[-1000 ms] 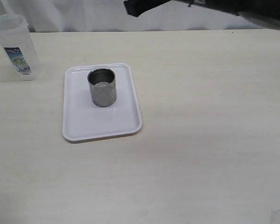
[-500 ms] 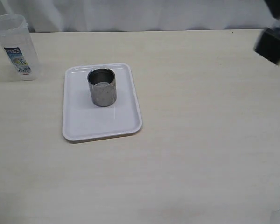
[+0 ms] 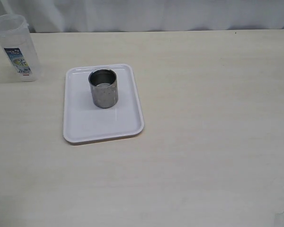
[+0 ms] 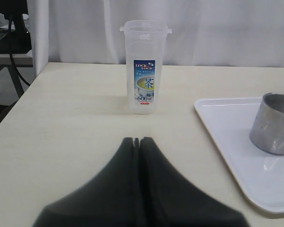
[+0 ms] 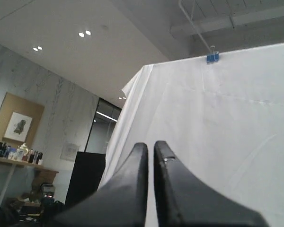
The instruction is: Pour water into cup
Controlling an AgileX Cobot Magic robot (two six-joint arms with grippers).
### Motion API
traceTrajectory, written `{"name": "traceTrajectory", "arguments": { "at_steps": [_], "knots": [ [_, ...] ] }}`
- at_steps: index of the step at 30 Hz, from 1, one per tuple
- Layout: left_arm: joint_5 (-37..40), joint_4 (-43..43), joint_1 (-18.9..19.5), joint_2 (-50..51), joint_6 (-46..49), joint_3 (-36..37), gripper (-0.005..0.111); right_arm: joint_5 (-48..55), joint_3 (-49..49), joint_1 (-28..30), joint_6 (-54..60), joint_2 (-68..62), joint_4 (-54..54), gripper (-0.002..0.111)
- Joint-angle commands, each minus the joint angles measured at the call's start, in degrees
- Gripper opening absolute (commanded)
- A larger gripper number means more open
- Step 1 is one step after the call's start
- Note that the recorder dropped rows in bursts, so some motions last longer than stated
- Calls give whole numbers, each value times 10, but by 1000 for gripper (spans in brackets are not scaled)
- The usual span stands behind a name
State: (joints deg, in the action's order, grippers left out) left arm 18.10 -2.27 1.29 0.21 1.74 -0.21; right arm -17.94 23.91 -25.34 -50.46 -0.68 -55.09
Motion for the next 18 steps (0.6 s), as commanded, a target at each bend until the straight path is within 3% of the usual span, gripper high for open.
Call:
{"name": "traceTrajectory", "arguments": {
  "at_steps": [1, 9, 12, 18],
  "knots": [
    [-4, 1, 1, -2, 2, 2, 0, -10, 1, -1, -2, 7, 5, 4],
    [-4, 1, 1, -2, 2, 2, 0, 13, -10, -1, 36, 7, 65, 4],
    [-4, 1, 1, -2, 2, 2, 0, 46, -33, -1, 155, 7, 113, 4],
    [-4, 1, 1, -2, 2, 2, 0, 145, -87, 24, 522, 7, 374, 4]
  ]
}}
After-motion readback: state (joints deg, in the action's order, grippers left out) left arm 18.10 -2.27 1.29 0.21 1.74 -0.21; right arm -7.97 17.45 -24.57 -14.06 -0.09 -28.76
